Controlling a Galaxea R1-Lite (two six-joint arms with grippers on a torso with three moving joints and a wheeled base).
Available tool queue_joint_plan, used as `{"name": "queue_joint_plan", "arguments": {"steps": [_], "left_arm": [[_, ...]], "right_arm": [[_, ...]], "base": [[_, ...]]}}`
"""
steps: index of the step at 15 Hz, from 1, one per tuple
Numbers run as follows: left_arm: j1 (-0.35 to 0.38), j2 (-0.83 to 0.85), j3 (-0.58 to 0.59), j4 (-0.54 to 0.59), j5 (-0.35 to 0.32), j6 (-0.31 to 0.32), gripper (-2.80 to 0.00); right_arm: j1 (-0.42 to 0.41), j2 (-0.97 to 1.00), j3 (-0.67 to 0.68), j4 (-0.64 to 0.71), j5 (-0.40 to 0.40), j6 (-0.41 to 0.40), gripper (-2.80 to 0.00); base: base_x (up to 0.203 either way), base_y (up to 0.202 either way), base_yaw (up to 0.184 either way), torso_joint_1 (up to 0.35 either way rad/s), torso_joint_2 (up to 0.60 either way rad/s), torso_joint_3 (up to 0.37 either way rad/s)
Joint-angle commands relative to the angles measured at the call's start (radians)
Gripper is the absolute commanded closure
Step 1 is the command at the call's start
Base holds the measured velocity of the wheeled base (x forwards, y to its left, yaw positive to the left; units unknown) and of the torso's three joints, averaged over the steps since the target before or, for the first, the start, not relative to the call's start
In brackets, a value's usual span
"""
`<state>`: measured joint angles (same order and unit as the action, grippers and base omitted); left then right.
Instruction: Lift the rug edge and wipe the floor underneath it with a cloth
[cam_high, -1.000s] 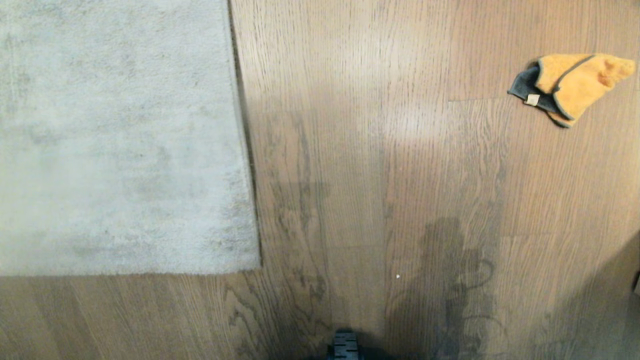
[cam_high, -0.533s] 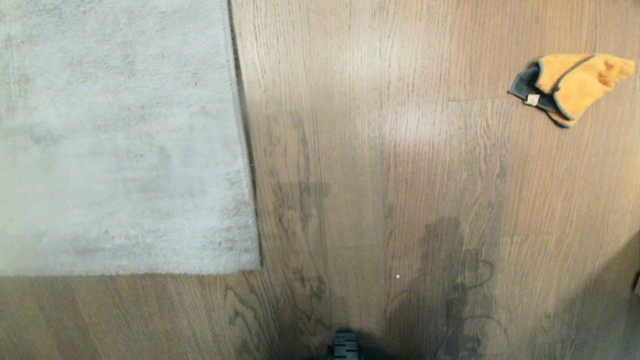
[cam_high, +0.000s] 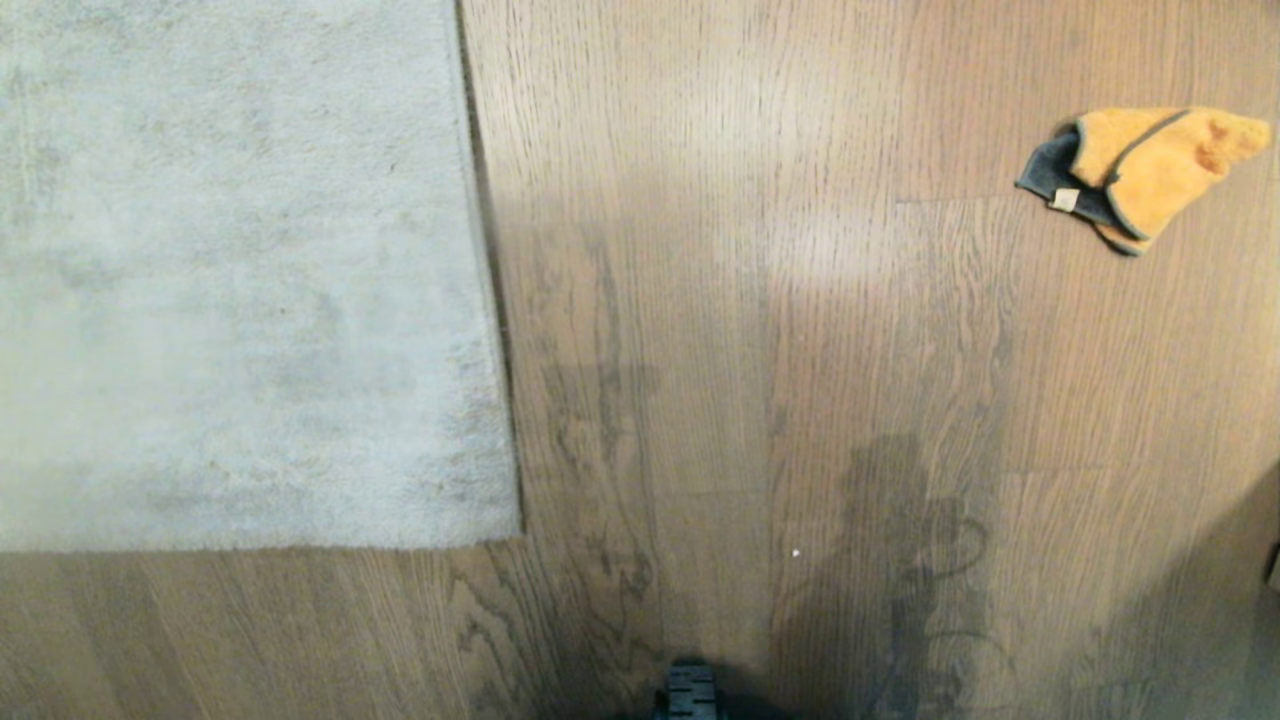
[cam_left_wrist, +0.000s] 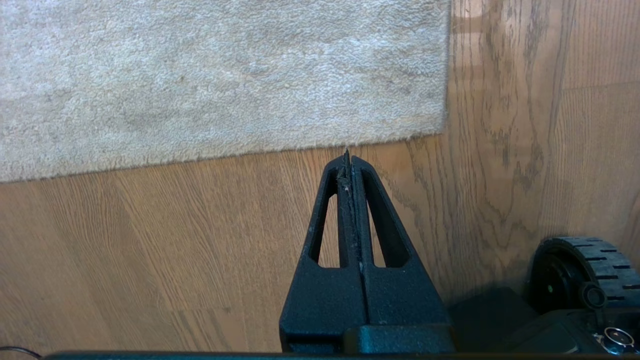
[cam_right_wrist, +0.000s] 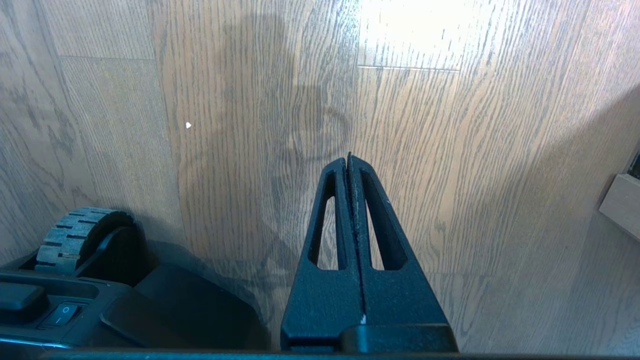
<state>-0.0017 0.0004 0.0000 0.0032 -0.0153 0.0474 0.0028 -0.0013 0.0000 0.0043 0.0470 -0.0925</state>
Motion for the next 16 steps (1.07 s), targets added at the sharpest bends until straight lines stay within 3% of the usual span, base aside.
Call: {"name": "queue_joint_plan", "arguments": {"steps": [1, 6, 16], "left_arm": [[0.000, 0.000, 0.000, 0.000, 0.000, 0.000, 0.00], [0.000, 0.000, 0.000, 0.001, 0.002, 0.003, 0.00], [0.000, 0.000, 0.000, 0.001, 0.002, 0.005, 0.00]], "right_arm": [[0.000, 0.001, 0.000, 0.000, 0.001, -0.001, 0.00], [0.000, 0.001, 0.000, 0.000, 0.001, -0.001, 0.00], [0.000, 0.001, 0.000, 0.000, 0.001, -0.001, 0.00]], "base": [[0.000, 0.000, 0.000, 0.000, 0.00, 0.000], [0.000, 0.000, 0.000, 0.000, 0.00, 0.018], [0.000, 0.000, 0.000, 0.002, 0.00, 0.187]]}}
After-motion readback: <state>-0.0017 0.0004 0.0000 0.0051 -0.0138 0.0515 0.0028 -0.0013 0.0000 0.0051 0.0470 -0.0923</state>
